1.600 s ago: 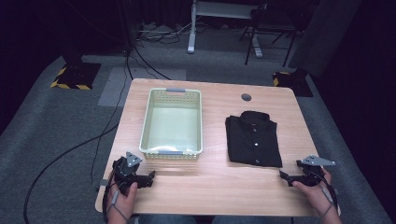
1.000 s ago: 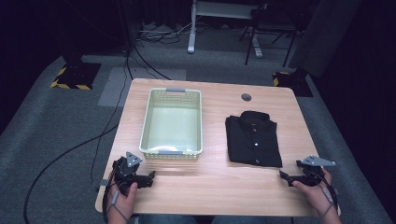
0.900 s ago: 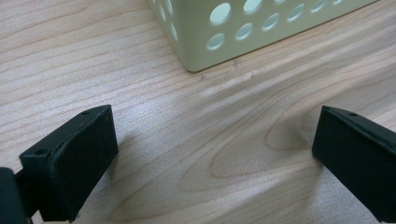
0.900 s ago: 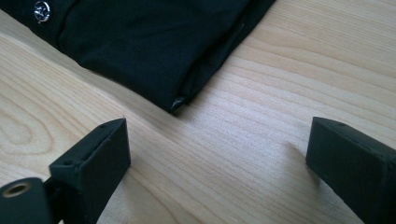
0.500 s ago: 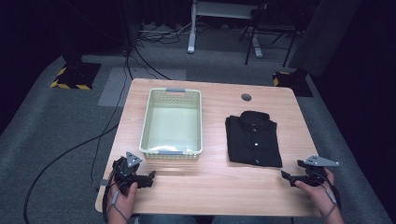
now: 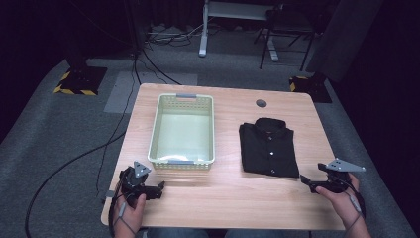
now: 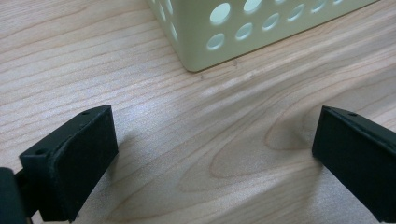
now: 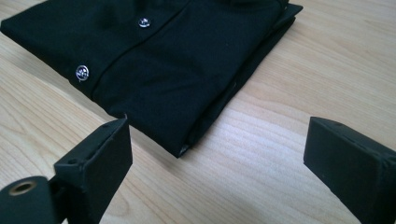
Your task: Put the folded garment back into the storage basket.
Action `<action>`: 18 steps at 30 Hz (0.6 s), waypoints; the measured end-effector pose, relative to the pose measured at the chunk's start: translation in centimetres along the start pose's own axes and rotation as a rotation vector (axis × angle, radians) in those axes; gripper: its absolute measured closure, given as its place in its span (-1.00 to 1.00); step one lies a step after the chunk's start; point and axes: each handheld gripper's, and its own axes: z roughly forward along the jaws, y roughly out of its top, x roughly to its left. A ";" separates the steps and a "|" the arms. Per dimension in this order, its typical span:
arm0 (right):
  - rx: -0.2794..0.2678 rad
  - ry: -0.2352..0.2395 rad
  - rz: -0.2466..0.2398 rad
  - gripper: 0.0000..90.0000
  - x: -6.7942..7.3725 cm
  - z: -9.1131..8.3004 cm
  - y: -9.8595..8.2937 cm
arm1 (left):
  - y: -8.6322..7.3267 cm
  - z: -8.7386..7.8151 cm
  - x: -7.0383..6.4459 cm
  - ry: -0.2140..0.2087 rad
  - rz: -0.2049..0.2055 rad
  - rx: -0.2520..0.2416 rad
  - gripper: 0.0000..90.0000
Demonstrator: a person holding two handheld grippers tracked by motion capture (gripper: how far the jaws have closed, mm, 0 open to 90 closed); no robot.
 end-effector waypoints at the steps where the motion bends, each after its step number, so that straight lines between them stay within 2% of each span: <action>1: 0.000 0.000 0.000 -0.82 0.0 0.0 0.0 | 0.0 0.0 0.0 0.000 0.000 0.000 -1.00; 18: -0.030 0.011 -0.026 -0.80 0.2 -0.6 2.8 | 0.0 0.0 0.0 -0.004 0.007 0.000 -0.99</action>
